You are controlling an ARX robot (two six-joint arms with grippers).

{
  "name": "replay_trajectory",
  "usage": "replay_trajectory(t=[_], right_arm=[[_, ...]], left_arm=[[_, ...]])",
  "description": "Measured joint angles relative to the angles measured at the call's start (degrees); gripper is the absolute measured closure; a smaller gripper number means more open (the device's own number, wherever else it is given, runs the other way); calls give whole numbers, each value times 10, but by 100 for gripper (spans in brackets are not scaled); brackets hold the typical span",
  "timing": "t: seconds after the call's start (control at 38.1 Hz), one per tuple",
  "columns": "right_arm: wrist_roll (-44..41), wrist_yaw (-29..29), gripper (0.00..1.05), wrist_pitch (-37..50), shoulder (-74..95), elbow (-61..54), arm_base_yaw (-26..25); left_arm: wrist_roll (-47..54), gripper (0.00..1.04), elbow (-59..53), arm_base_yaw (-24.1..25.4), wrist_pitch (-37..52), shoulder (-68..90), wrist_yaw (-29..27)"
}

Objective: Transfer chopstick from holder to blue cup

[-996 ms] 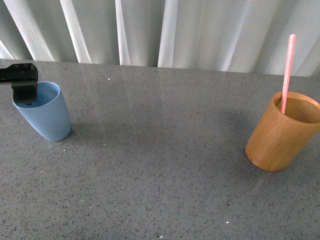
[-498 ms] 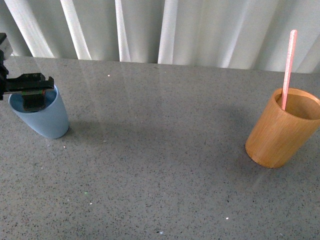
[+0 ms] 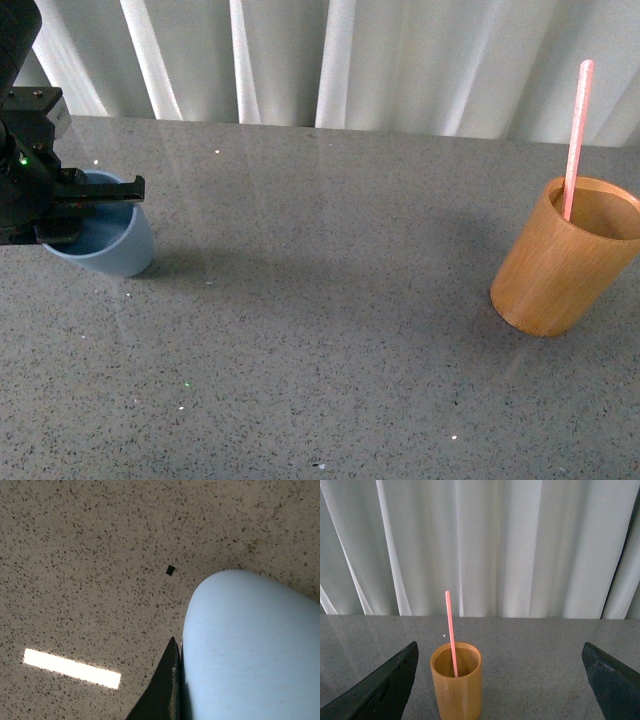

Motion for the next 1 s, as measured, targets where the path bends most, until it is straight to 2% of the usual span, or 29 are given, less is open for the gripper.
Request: replay_trajectory(t=[0.21, 0.39, 0.55, 0.63, 1.0], right_arm=[[0, 0, 10, 0, 0, 0, 0], [0, 0, 10, 0, 0, 0, 0], [0, 0, 10, 0, 0, 0, 0], [0, 0, 10, 0, 0, 0, 0], [0, 0, 10, 0, 0, 0, 0]], left_arm=[[41, 101, 19, -15, -50, -45, 2], [85, 101, 43, -46, -110, -83, 32], [118, 101, 68, -92, -163, -89, 37], [134, 101, 85, -131, -189, -83, 36], [105, 101, 188, -266, -195, 36, 17]])
